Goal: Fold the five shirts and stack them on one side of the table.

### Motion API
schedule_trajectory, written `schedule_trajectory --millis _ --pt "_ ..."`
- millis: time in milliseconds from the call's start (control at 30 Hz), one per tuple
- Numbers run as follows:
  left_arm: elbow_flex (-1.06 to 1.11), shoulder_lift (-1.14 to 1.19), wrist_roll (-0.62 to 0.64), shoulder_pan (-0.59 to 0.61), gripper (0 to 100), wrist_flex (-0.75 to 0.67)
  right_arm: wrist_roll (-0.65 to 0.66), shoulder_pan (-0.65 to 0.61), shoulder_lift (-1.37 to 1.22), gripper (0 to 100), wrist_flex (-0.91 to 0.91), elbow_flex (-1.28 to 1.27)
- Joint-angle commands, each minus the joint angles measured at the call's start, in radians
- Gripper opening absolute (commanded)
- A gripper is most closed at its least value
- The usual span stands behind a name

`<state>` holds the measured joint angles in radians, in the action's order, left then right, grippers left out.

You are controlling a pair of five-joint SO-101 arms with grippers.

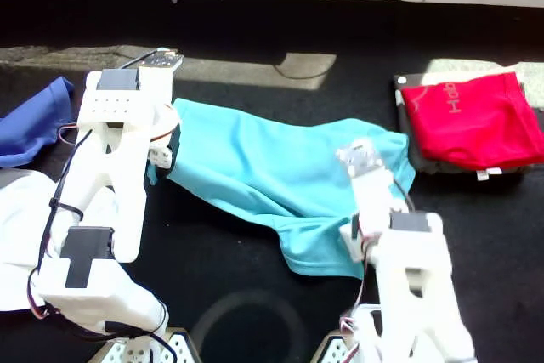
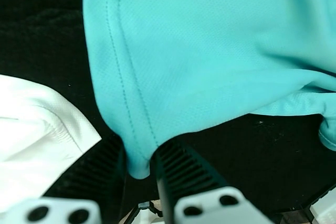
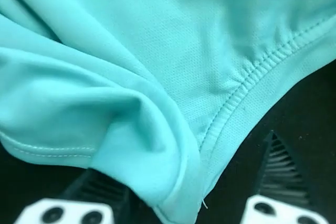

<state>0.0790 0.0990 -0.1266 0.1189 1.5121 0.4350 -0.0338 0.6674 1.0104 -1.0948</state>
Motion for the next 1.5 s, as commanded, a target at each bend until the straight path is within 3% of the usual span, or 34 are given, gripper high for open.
schedule_trajectory --millis 0,233,367,500,900,1200,1467 --pt "-0.010 -0.012 -0.003 0.013 1 -0.008 -0.054 0.038 -0.219 30.7 0.110 0.280" --pt "-0.015 -0.012 -0.003 0.013 1 -0.008 -0.046 0.096 -0.484 30.7 0.472 0.794" --pt "-0.016 -0.012 -0.003 0.013 1 -0.008 -0.008 0.085 -0.604 30.7 0.530 0.949" --pt "-0.016 -0.012 -0.006 0.013 1 -0.008 -0.006 0.054 -0.693 30.7 0.754 1.056" --pt "-0.018 -0.012 -0.006 0.013 1 -0.021 0.038 -0.005 -0.700 30.7 0.754 0.920" --pt "-0.018 -0.012 -0.008 0.013 1 -0.021 -0.054 0.105 -0.504 30.7 0.754 1.059" --pt "-0.018 -0.012 -0.008 0.013 1 -0.021 -0.100 0.033 -0.331 26.5 0.754 0.780"
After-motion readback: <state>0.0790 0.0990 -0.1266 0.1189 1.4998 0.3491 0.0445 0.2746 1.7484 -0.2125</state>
